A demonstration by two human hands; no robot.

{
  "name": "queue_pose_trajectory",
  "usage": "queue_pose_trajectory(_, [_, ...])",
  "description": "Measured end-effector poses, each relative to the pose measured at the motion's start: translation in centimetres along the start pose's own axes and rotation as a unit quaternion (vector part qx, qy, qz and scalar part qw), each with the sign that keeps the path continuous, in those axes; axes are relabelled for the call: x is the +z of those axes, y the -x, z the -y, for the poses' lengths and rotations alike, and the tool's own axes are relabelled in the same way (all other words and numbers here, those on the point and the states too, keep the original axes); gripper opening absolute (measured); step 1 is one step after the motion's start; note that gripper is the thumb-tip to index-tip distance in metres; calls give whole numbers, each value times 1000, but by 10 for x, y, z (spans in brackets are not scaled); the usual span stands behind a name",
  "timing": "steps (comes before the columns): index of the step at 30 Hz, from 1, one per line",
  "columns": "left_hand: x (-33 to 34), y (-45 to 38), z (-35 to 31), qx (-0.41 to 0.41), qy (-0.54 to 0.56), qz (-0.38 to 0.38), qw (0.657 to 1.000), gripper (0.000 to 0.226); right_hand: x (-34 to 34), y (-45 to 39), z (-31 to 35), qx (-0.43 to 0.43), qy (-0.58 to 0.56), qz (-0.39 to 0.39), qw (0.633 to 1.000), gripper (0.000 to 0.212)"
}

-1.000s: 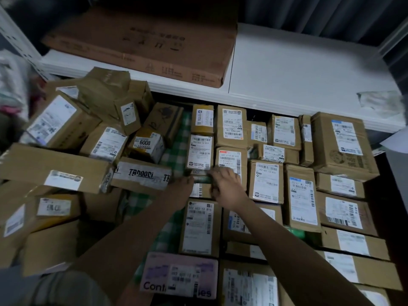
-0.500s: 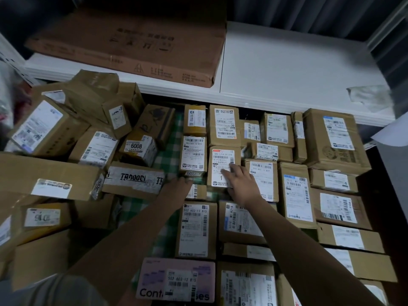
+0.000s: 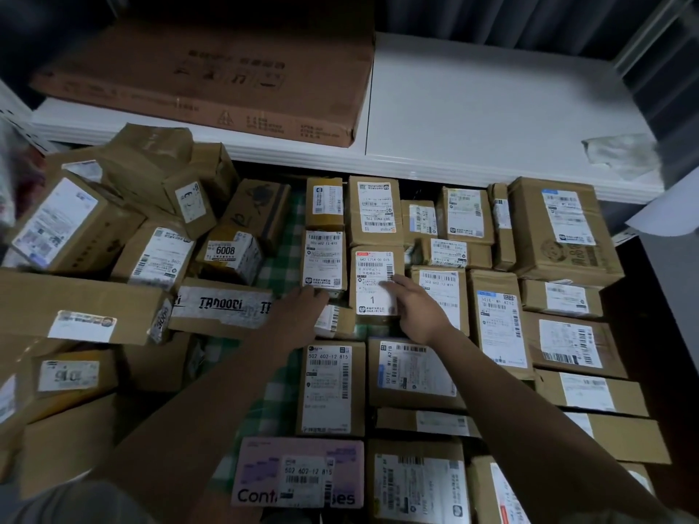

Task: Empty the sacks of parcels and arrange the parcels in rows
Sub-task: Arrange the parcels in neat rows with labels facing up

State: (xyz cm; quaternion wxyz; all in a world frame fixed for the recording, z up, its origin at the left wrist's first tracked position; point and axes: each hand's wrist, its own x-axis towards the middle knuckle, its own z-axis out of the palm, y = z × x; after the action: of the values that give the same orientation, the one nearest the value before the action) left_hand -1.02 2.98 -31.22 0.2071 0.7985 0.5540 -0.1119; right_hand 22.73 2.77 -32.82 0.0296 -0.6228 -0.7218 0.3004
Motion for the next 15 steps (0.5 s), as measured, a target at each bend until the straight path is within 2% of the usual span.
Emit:
queue_pose_trajectory(3, [-7,3,-6,14,-8,-7,1000,52,-5,15,-2,-13,-25,-65,998,41])
queue_pose_trajectory(6, [-12,6,-13,20,-7,-3,1000,54,-6,38,-5,-14,1,-19,1000,26])
queue_pose_trajectory(8, [-15,8,-22,29,-9,2,1000,54,-3,54,-11,-10,64,17,998,27])
queue_pose_trajectory(11, [-17,8,-34,41,-24,-5,999,52,3,69,-20,10,151,45,988,44])
queue_pose_trajectory(15, [-17,7,-39,53,-30,-25,998,55,11,74,-24,31,174,35,984,47])
